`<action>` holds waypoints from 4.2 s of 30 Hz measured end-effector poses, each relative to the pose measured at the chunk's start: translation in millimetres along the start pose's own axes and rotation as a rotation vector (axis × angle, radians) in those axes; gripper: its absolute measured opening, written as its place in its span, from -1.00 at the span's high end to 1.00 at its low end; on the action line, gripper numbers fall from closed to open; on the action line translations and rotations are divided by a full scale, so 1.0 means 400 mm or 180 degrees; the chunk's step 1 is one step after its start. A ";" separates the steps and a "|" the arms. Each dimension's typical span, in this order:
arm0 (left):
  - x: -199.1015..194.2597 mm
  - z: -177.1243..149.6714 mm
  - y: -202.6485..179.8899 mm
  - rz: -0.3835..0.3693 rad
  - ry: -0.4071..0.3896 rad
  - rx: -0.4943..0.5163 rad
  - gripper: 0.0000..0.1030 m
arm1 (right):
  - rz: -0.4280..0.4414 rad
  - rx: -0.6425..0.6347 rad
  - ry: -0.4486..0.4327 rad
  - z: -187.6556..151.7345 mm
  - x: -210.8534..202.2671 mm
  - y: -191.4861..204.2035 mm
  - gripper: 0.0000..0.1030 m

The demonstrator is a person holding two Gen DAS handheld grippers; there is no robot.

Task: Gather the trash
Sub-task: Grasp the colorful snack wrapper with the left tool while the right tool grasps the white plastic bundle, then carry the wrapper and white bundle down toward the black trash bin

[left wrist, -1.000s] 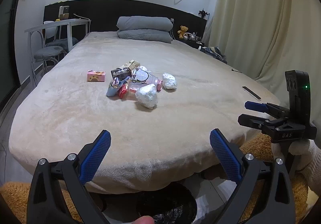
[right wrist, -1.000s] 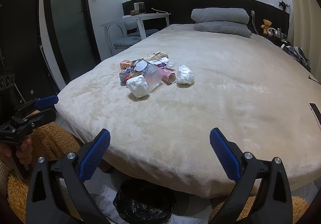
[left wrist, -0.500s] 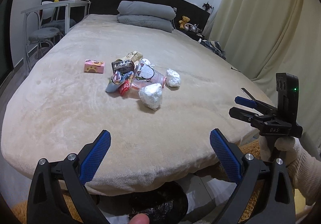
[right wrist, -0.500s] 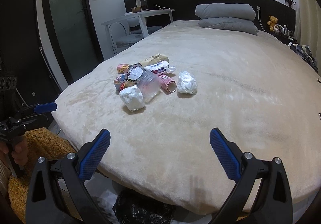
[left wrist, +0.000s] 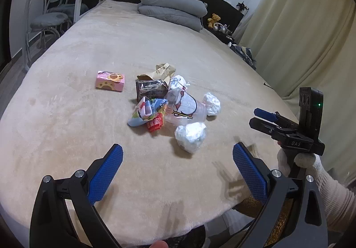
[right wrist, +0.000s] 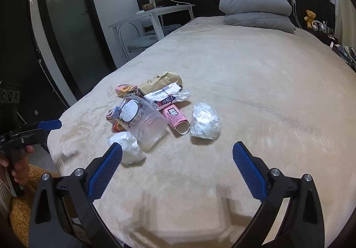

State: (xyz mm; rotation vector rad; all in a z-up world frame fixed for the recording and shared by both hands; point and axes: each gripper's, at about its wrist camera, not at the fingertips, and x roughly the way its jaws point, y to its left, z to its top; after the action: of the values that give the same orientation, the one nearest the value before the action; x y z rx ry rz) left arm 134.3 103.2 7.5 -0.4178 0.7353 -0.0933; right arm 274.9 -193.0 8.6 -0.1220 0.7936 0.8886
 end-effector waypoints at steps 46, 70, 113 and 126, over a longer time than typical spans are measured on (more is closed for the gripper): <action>0.236 0.100 0.227 -0.0587 0.0522 -0.0800 0.02 | 0.0279 0.0653 0.0482 0.079 0.203 -0.180 0.04; -0.026 -0.066 0.044 -0.0533 -0.0255 -0.0524 0.02 | 0.0230 0.0658 -0.0046 -0.097 -0.090 -0.007 0.03; -0.010 -0.496 -0.205 -0.0162 0.0559 0.0050 0.02 | 0.0373 0.0999 0.0565 -0.475 -0.188 0.175 0.03; 0.089 -0.531 -0.191 0.0003 0.1151 0.0007 0.02 | 0.0178 0.1123 0.1102 -0.521 -0.104 0.152 0.03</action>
State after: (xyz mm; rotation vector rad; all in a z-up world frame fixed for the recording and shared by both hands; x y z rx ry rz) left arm 23.5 -46.1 -125.1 -0.4031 1.0910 -0.1715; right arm 96.1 -265.9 -99.4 0.0598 1.2706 0.7763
